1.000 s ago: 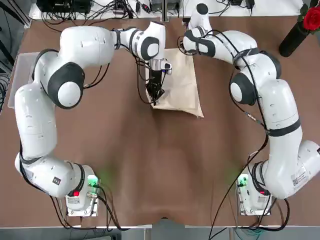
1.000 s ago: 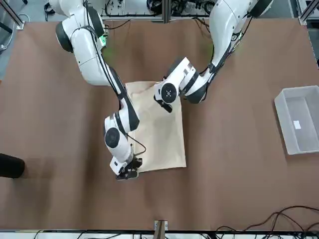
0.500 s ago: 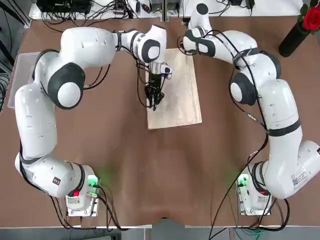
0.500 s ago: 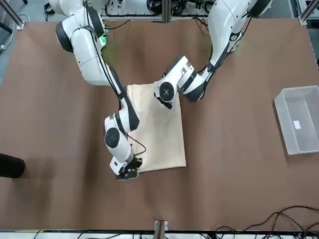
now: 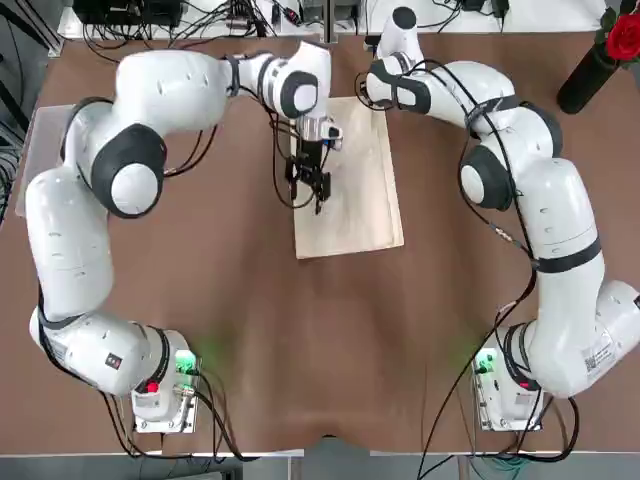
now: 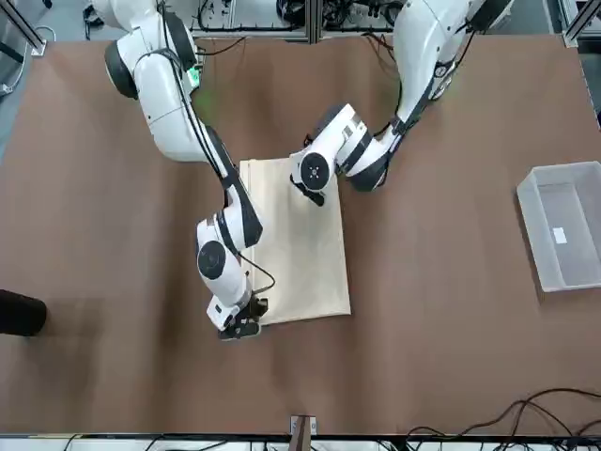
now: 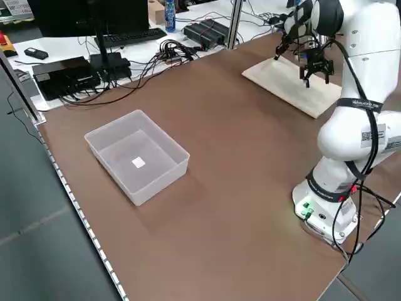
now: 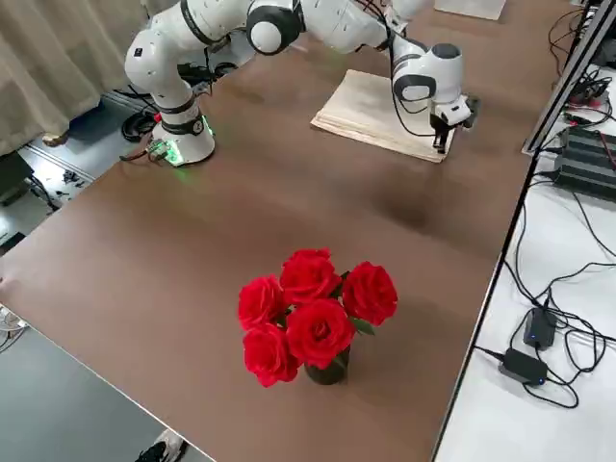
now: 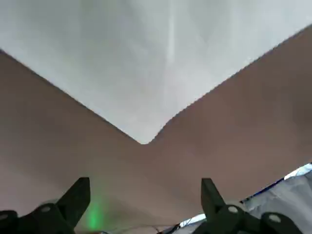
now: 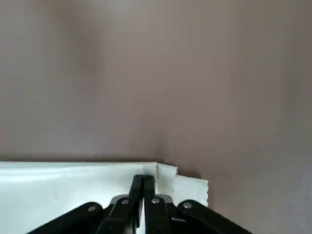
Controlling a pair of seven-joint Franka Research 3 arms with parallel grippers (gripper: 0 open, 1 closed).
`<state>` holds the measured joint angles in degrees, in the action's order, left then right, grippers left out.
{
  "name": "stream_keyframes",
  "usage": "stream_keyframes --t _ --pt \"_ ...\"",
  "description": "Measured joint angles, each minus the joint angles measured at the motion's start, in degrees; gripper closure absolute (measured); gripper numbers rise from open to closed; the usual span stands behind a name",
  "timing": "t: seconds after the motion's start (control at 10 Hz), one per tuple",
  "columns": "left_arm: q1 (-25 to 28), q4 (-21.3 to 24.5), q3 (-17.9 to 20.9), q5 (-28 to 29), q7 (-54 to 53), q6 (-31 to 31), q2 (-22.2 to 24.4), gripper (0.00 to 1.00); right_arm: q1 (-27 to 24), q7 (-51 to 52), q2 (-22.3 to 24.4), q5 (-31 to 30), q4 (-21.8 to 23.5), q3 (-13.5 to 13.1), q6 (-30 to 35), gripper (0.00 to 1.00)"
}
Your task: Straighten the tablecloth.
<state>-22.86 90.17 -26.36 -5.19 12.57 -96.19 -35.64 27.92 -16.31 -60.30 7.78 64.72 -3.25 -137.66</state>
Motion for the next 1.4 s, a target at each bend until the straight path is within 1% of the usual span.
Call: stream_keyframes --t 0.1,0.2,0.3,0.5,0.6,0.7,0.8,0.9,1.0,1.1,1.2,1.3,1.4 --pt "1.89 -1.84 0.26 0.03 0.47 -0.03 1.45 0.0 -0.02 0.0 0.01 0.0 -0.26 -0.08 0.0 0.85" --pt "4.76 -3.66 0.42 0.07 0.86 0.02 3.16 0.0 -0.12 0.0 0.03 0.0 -0.57 -0.28 0.0 0.7" --pt "7.96 -5.14 0.46 0.09 0.86 0.06 4.79 0.0 -0.19 0.01 0.18 -0.01 -0.83 -0.43 0.13 0.62" --pt "13.82 -7.85 0.51 0.97 0.7 0.08 7.16 0.0 -0.19 0.01 1.44 -0.07 -1.11 -0.48 1.52 0.59" --pt "15.8 -8.69 0.44 3.57 0.56 -0.05 8.07 0.0 -0.2 0.02 2.47 -0.08 -1.14 -0.56 2.87 0.56" --pt "17.28 -9.23 0.41 6.11 0.54 -0.26 9.25 0.0 -0.42 0.08 3.97 -0.08 -1.0 -0.78 5.51 0.52" --pt "18.73 -9.36 0.43 7.04 0.54 -0.42 10.5 0.0 -1.34 2.12 6.18 0.0 0.05 -0.86 8.25 0.39" --pt "20.44 -9.4 0.38 7.2 0.53 -0.47 11.69 0.0 -3.04 5.06 9.24 0.09 2.87 -0.54 9.78 0.24" --pt "21.97 -9.42 0.34 7.2 0.35 -0.47 12.71 0.0 -5.27 7.3 12.69 0.21 7.07 0.64 10.31 0.16" --pt "22.74 -9.43 0.33 7.21 0.2 -0.48 13.47 0.0 -7.82 8.82 16.02 0.27 11.6 3.02 10.36 0.16" --pt "22.89 -9.43 0.34 7.22 0.2 -0.5 14.18 0.0 -10.82 9.49 19.04 0.94 16.13 6.29 10.39 0.15" --pt "23.08 -9.46 0.4 7.3 0.49 -0.56 14.91 0.0 -14.53 10.64 21.31 2.3 20.28 10.3 10.37 0.15" --pt "24.57 -9.48 0.39 7.34 0.61 -0.88 15.89 0.0 -19.47 13.46 22.62 3.65 23.91 15.32 10.1 0.15"
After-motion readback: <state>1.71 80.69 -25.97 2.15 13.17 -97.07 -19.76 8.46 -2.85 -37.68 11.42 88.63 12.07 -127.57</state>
